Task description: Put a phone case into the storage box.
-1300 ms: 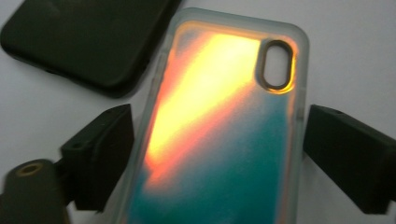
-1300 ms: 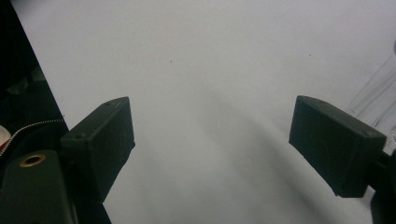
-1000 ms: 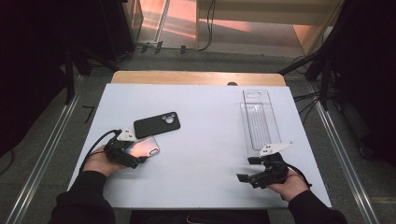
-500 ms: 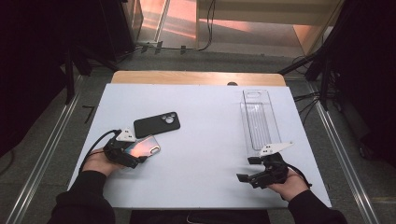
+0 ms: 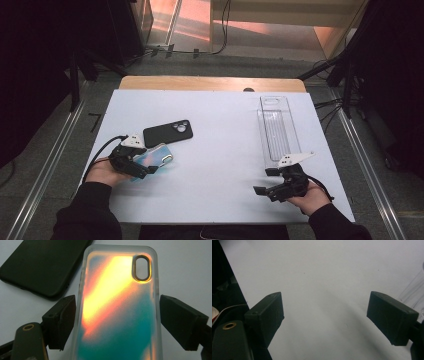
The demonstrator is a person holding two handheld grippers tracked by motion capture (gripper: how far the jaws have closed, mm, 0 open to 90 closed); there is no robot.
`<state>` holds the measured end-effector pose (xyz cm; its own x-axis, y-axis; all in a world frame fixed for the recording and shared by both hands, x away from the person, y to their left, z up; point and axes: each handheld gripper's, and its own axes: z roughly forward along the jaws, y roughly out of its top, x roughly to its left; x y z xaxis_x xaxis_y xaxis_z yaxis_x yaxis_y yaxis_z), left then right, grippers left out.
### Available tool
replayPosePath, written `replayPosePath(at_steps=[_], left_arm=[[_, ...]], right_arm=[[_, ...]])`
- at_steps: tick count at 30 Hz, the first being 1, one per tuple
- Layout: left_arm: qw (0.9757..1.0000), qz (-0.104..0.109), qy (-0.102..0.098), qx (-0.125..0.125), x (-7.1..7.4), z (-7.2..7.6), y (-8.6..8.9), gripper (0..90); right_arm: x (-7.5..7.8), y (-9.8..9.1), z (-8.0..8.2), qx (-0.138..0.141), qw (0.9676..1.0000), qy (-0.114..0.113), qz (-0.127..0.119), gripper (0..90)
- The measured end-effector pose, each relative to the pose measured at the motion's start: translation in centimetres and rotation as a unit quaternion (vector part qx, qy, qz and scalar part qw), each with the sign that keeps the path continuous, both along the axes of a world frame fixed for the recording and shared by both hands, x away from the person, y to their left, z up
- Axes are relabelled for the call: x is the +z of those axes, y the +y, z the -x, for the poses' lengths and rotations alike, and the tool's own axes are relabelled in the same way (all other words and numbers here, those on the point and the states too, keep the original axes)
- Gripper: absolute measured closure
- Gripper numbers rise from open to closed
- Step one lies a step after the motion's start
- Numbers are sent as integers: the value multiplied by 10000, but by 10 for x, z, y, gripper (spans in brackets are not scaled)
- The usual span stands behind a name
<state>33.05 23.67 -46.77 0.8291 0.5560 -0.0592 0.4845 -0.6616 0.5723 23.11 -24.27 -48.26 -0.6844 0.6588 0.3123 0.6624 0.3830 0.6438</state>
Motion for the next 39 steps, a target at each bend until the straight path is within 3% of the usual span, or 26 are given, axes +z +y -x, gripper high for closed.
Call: replayPosePath(at_steps=[7,12,15,25,39], left_arm=[[9997,193,94,110,10,4,-7,164],[9987,349,98,359,19,7,-14,164],[9978,505,52,428,23,8,-18,163],[9935,666,170,912,30,12,-33,164],[9905,928,9,1018,34,22,-68,164]], right_arm=[[0,0,0,-2,10000,-14,11,126],[1,-1,0,-2,10000,-23,16,126],[1,-1,0,-9,10000,-24,7,126],[2,-1,0,-23,10000,-61,3,126],[3,0,0,-68,9999,-100,-32,126]])
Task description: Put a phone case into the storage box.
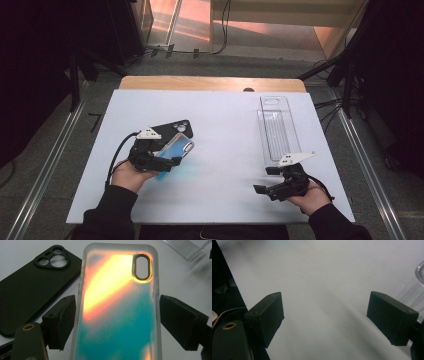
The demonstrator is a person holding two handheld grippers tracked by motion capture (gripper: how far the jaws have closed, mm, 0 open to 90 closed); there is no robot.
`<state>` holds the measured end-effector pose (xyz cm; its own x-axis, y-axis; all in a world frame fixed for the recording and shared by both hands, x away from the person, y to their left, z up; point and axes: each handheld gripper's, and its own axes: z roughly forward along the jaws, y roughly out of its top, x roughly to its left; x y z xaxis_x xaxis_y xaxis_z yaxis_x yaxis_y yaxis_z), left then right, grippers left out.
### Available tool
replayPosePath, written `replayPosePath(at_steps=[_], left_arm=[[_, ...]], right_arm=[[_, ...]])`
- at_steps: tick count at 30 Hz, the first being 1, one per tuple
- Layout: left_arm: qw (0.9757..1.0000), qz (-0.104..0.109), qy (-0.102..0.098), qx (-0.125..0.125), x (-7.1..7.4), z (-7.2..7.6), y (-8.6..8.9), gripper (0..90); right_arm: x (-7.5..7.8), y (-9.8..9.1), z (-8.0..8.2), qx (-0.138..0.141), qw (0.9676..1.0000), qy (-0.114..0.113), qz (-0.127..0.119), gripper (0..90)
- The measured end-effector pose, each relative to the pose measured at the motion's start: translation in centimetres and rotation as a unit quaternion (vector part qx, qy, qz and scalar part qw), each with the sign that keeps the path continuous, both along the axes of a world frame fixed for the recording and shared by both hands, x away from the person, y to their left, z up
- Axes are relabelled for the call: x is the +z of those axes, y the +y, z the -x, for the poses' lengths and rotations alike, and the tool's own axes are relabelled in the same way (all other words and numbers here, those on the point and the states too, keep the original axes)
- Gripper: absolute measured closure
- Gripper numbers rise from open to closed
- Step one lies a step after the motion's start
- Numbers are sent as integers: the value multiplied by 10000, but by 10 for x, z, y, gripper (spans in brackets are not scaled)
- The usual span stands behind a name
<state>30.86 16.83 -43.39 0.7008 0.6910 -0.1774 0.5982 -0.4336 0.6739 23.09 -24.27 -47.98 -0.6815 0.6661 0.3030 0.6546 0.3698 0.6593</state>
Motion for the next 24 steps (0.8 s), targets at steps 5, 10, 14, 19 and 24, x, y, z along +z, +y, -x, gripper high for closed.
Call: replayPosePath(at_steps=[5,10,14,19,24], left_arm=[[9999,2,-137,25,-1,3,-11,164],[9995,228,-157,155,-3,2,-22,164],[9990,314,-223,225,-6,2,-28,164],[9976,411,-396,388,-6,3,-32,164],[9949,519,-726,471,-8,7,-41,164]], right_arm=[[1,1,0,-6,10000,11,0,126],[1,1,-1,-35,10000,34,-7,126],[1,2,0,-20,10000,34,5,126],[2,3,0,-27,10000,26,-50,126],[5,5,-1,-59,9999,13,-139,126]])
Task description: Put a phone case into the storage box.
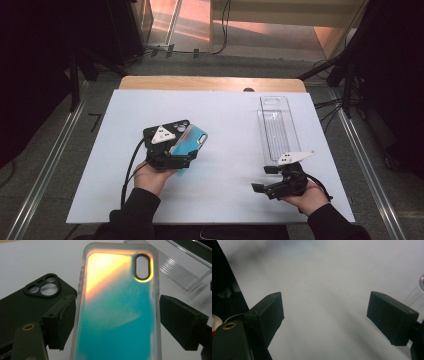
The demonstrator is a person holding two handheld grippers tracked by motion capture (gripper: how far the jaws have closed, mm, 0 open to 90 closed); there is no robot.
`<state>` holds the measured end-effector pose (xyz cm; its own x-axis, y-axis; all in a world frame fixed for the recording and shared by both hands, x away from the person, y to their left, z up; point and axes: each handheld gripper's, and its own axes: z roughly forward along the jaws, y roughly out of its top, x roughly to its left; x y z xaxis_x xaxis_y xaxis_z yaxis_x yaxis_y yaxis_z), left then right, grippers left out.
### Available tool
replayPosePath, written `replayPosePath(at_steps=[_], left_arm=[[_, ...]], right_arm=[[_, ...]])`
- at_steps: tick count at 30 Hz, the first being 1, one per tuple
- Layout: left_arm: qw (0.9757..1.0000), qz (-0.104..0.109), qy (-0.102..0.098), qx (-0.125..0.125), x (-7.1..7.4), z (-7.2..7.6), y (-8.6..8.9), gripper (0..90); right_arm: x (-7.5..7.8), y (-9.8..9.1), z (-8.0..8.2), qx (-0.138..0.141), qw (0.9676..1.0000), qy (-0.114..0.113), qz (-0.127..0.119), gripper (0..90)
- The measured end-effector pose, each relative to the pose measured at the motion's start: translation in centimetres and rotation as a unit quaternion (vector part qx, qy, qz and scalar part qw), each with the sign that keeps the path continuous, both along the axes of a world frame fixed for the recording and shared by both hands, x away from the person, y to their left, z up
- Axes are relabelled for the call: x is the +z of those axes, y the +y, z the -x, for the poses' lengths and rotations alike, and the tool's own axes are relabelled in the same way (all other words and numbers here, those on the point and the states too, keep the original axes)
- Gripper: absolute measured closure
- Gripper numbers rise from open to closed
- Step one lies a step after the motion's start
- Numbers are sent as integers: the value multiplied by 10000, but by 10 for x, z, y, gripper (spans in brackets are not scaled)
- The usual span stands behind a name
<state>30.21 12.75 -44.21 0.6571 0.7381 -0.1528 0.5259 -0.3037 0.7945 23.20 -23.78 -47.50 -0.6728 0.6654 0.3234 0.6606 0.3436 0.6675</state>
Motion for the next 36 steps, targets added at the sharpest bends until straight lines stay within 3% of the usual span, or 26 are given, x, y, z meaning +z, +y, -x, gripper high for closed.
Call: replayPosePath(at_steps=[4,9,15,16,18,22,26,31,36], left_arm=[[9999,20,-159,-32,-2,2,-4,163],[9992,245,-297,-63,-7,6,-9,164],[9984,292,-488,-1,-7,9,-13,164],[9974,387,-610,31,-7,10,-14,163],[9968,456,-658,17,-8,11,-14,163],[9960,454,-766,34,-10,13,-18,163],[9954,619,-729,39,-13,14,-19,163],[9949,651,-772,76,-15,15,-21,163],[9941,708,-820,105,-17,15,-23,164]], right_arm=[[2,2,0,-29,10000,14,-89,126],[5,5,-1,-27,9999,-12,-129,126],[13,10,-1,-113,9996,-68,-266,126],[15,12,-2,-130,9995,-67,-279,126],[18,14,-2,-168,9993,-54,-326,126],[25,18,-4,-226,9992,-5,-341,127],[30,21,-7,-287,9990,-16,-339,127],[34,24,-12,-328,9983,68,-482,130],[39,29,-18,-444,9983,-27,-389,130]])
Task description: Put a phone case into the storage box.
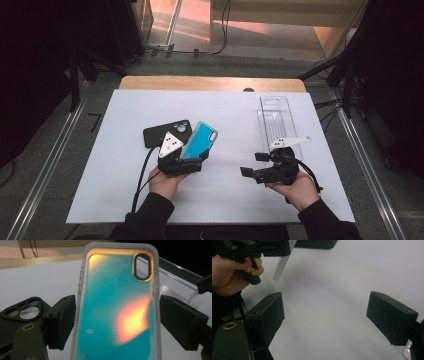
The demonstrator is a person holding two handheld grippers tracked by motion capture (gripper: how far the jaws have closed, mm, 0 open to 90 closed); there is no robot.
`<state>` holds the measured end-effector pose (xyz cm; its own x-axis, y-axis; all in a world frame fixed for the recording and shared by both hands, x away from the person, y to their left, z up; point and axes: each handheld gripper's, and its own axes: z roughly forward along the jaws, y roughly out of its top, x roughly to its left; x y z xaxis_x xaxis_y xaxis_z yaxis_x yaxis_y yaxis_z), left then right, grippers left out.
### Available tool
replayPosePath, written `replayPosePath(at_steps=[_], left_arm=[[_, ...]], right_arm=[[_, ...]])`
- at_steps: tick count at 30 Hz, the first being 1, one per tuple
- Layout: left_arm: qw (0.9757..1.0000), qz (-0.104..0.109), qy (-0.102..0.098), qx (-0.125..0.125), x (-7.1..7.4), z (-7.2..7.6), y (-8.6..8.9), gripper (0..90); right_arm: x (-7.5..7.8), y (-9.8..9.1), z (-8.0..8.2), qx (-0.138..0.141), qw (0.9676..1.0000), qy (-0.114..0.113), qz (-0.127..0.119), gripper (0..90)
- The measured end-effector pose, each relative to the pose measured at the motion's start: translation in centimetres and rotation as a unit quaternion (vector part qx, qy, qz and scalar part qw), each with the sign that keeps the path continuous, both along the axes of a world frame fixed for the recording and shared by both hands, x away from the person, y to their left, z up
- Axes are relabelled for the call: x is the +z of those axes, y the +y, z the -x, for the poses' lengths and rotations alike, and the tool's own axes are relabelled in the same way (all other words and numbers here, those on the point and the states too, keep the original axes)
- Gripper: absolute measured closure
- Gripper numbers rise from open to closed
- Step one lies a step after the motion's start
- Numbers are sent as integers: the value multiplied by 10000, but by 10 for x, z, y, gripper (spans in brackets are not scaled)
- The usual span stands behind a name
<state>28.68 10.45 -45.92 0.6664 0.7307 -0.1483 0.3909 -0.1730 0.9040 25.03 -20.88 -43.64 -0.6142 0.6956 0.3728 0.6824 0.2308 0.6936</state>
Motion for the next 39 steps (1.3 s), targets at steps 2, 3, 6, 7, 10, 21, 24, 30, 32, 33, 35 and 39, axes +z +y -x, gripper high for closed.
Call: replayPosePath(at_steps=[2,3,6,7,10,21,24,30,32,33,35,39], left_arm=[[10000,8,-3,-9,0,1,-1,163],[10000,6,-12,-18,-1,1,-1,163],[10000,9,-63,-9,-1,2,-3,163],[10000,12,-68,-20,-1,2,-3,163],[10000,13,-82,-1,-1,2,-4,163],[9998,38,-208,5,-4,7,-9,163],[9997,25,-245,-2,-5,8,-11,163],[9997,45,-238,11,-11,10,-17,163],[9997,50,-237,18,-11,10,-18,163],[9997,36,-240,15,-12,11,-19,163],[9997,48,-237,37,-13,12,-20,163],[9997,63,-221,47,-11,12,-20,163]], right_arm=[[2,3,-2,9,10000,-22,9,130],[3,4,-3,8,10000,-16,20,130],[7,10,-7,21,10000,0,18,130],[7,11,-8,30,10000,-7,17,130],[10,16,-11,32,10000,-1,-10,135],[20,26,-24,-84,9999,58,-121,135],[22,28,-27,-95,9998,33,-143,135],[25,37,-34,-90,9998,9,-189,136],[26,38,-36,-99,9998,2,-190,136],[26,39,-37,-123,9998,-16,-184,136],[27,42,-42,-182,9996,-33,-191,135],[28,45,-49,-209,9994,-5,-290,136]])
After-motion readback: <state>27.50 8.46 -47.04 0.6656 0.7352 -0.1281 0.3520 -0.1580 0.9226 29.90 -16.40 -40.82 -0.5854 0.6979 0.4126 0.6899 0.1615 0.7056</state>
